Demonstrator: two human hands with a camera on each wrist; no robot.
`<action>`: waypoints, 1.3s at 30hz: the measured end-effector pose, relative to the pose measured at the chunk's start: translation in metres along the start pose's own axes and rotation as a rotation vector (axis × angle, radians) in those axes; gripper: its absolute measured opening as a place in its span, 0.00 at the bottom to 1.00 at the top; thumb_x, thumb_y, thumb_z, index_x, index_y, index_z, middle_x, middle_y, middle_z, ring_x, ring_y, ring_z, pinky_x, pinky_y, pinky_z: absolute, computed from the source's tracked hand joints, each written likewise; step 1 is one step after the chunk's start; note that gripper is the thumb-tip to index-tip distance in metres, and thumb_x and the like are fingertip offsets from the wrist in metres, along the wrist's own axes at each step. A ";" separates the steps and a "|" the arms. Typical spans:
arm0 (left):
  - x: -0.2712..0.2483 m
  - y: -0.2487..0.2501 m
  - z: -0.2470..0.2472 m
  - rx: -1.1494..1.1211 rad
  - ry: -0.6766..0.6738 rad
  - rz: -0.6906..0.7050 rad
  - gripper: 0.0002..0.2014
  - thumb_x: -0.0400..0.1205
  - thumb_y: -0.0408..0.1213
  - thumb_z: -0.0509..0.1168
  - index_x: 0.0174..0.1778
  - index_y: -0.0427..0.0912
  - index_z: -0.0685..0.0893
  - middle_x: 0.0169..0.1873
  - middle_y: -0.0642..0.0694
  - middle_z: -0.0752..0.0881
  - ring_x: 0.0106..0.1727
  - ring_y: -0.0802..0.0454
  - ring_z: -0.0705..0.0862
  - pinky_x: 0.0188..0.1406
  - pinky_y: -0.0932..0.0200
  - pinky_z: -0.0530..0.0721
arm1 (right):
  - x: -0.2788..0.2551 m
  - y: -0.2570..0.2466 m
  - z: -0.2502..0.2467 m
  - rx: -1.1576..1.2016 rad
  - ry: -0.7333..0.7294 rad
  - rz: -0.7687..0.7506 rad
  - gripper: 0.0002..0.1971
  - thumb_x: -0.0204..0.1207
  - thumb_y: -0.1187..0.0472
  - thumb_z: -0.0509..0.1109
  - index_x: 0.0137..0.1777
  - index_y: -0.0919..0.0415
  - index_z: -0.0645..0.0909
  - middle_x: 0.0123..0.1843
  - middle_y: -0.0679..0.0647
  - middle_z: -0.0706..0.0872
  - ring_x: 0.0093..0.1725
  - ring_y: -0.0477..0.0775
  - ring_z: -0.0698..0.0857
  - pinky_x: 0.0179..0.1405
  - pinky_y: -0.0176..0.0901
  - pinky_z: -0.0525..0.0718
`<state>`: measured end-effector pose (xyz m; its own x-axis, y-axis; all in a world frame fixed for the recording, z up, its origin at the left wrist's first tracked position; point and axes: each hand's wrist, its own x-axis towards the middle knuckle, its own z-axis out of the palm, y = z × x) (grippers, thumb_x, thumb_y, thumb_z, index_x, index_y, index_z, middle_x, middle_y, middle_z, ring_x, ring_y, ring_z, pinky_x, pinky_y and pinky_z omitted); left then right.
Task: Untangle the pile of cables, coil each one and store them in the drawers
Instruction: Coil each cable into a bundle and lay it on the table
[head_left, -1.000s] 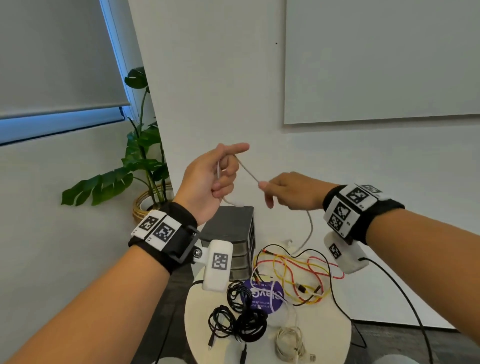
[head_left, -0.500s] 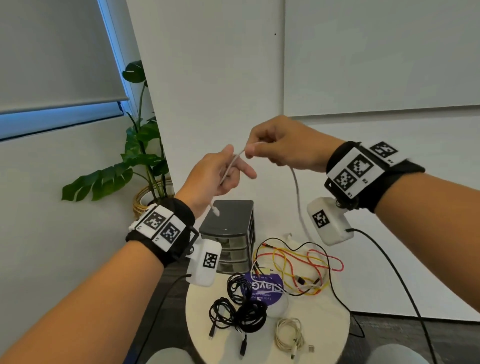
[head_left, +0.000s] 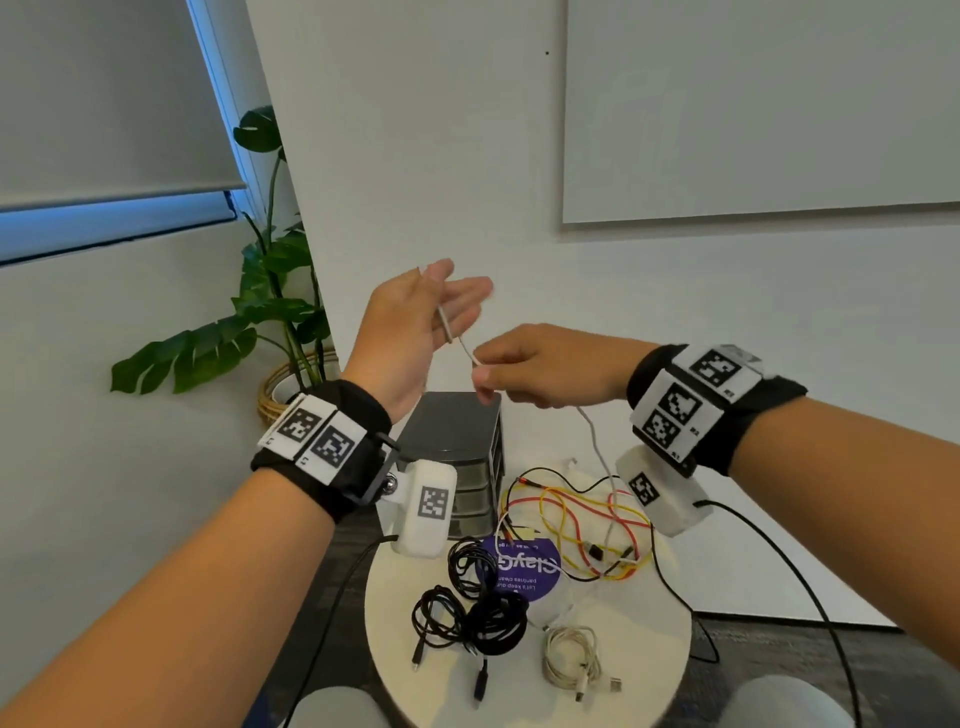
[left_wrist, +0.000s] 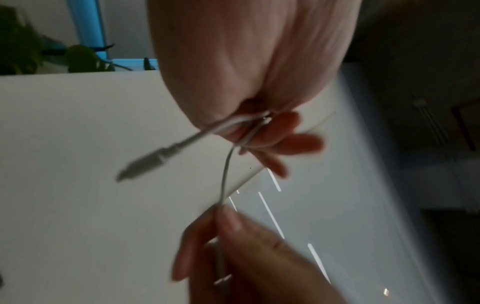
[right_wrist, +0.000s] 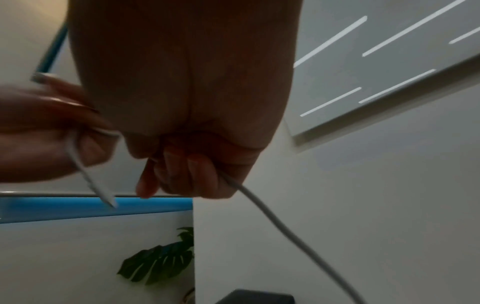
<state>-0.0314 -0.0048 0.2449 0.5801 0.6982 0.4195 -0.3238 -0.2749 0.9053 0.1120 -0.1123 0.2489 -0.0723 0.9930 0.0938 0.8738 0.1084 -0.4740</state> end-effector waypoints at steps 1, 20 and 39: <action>0.001 -0.003 0.001 0.009 0.013 -0.001 0.18 0.94 0.40 0.54 0.77 0.36 0.74 0.65 0.38 0.88 0.61 0.55 0.91 0.58 0.65 0.87 | 0.001 -0.008 -0.005 -0.029 -0.029 -0.017 0.15 0.87 0.53 0.65 0.46 0.65 0.83 0.27 0.45 0.77 0.27 0.46 0.74 0.34 0.39 0.76; 0.006 0.010 -0.010 -0.171 -0.048 0.040 0.17 0.94 0.40 0.55 0.69 0.31 0.80 0.47 0.43 0.93 0.43 0.55 0.90 0.42 0.67 0.84 | 0.016 0.027 0.039 0.389 0.012 0.010 0.16 0.92 0.50 0.54 0.47 0.58 0.73 0.31 0.49 0.70 0.27 0.48 0.71 0.29 0.45 0.78; 0.003 -0.013 -0.027 -0.067 -0.276 -0.148 0.19 0.92 0.39 0.57 0.63 0.29 0.87 0.26 0.49 0.63 0.22 0.58 0.59 0.23 0.62 0.53 | 0.010 0.096 0.054 -0.074 0.098 0.213 0.23 0.79 0.28 0.55 0.55 0.42 0.81 0.60 0.48 0.81 0.60 0.53 0.82 0.65 0.59 0.79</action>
<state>-0.0455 0.0182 0.2328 0.8024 0.5191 0.2944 -0.2639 -0.1338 0.9552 0.1691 -0.0898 0.1570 0.1611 0.9833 0.0848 0.8976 -0.1102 -0.4268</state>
